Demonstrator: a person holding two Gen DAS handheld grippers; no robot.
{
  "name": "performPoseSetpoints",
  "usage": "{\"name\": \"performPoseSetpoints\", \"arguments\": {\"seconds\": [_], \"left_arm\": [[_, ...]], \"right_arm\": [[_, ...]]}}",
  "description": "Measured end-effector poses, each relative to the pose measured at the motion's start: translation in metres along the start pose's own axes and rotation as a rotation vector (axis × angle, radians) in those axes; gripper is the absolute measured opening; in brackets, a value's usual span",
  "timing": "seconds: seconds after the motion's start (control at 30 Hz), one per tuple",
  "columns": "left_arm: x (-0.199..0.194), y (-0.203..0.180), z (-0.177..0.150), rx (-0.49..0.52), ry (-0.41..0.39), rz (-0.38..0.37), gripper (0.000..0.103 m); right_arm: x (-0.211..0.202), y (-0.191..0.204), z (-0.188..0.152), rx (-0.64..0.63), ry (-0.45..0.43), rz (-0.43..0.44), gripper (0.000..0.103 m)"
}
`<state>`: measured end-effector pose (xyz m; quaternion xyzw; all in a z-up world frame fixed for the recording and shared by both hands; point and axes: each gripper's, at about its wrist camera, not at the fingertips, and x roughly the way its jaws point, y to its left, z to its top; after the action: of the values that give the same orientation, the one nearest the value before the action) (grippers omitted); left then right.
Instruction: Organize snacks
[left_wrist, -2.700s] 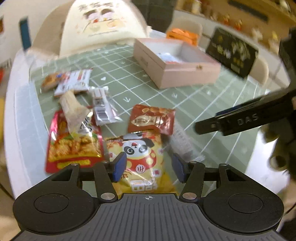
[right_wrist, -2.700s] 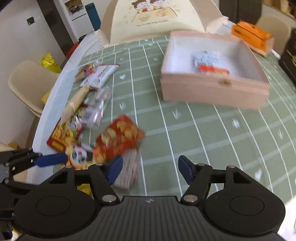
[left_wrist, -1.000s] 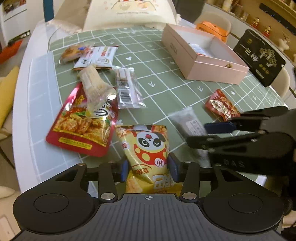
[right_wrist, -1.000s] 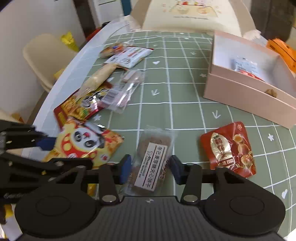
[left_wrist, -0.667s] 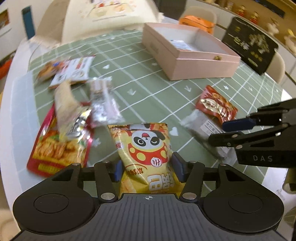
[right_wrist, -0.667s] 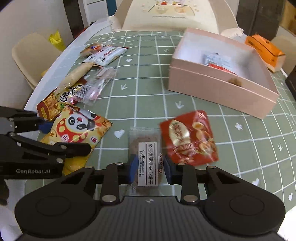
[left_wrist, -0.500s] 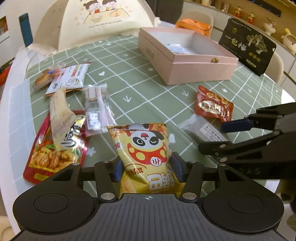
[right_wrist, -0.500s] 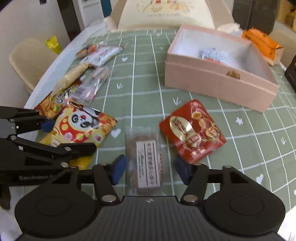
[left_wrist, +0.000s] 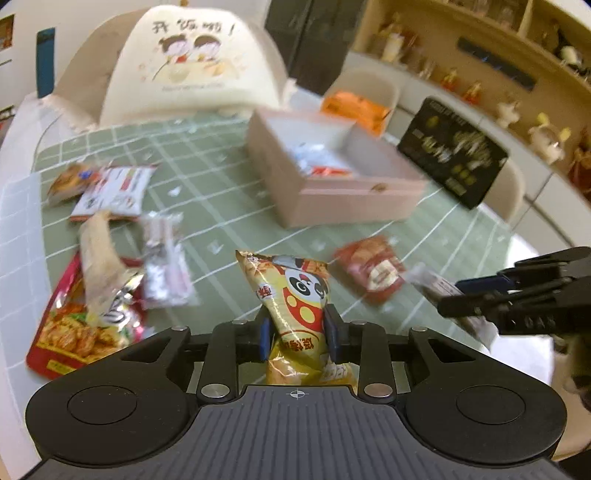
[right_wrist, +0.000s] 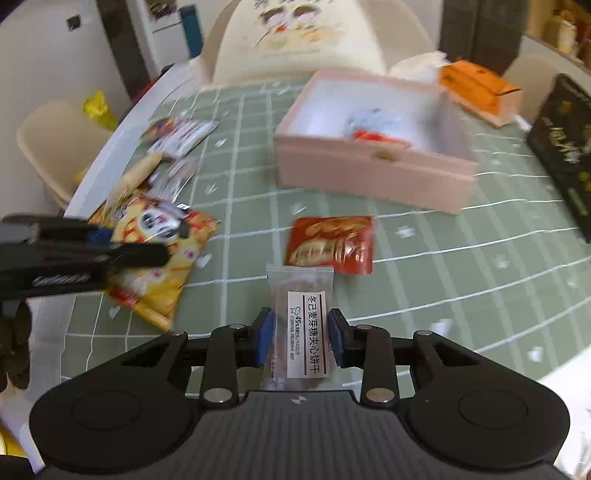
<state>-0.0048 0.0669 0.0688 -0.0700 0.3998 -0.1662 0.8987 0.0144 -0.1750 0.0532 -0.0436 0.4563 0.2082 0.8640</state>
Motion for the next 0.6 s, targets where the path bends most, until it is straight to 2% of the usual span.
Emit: {"name": "performPoseSetpoints", "arguments": {"seconds": [0.07,0.2,0.3,0.37,0.43,0.5,0.53,0.6], "left_arm": [[-0.008,-0.007,0.016,-0.013,-0.035,-0.051,0.032],[-0.019,-0.022,0.079,-0.011,-0.168,-0.135,0.033],[-0.002,-0.021,0.132,-0.066,-0.250,-0.213,0.034],[0.024,-0.018,0.161,-0.108,-0.264,-0.258,0.035],[0.039,-0.012,0.176,-0.207,-0.268,-0.215,0.035],[0.036,-0.004,0.175,-0.276,-0.295,-0.227,0.035],[0.033,-0.001,0.171,-0.281,-0.301,-0.224,0.035],[0.032,0.006,0.161,-0.276,-0.271,-0.171,0.035]], "right_arm": [[-0.012,-0.011,0.005,0.024,-0.023,-0.016,0.032],[-0.038,-0.030,0.021,0.087,-0.090,0.012,0.032],[-0.052,-0.039,0.035,0.097,-0.134,0.028,0.032],[-0.054,-0.039,0.044,0.084,-0.150,0.006,0.032],[-0.055,-0.039,0.052,0.070,-0.156,-0.021,0.032],[-0.060,-0.041,0.059,0.048,-0.168,-0.050,0.032],[-0.063,-0.042,0.062,0.040,-0.178,-0.060,0.032],[-0.064,-0.050,0.077,0.033,-0.202,-0.059,0.032]]}}
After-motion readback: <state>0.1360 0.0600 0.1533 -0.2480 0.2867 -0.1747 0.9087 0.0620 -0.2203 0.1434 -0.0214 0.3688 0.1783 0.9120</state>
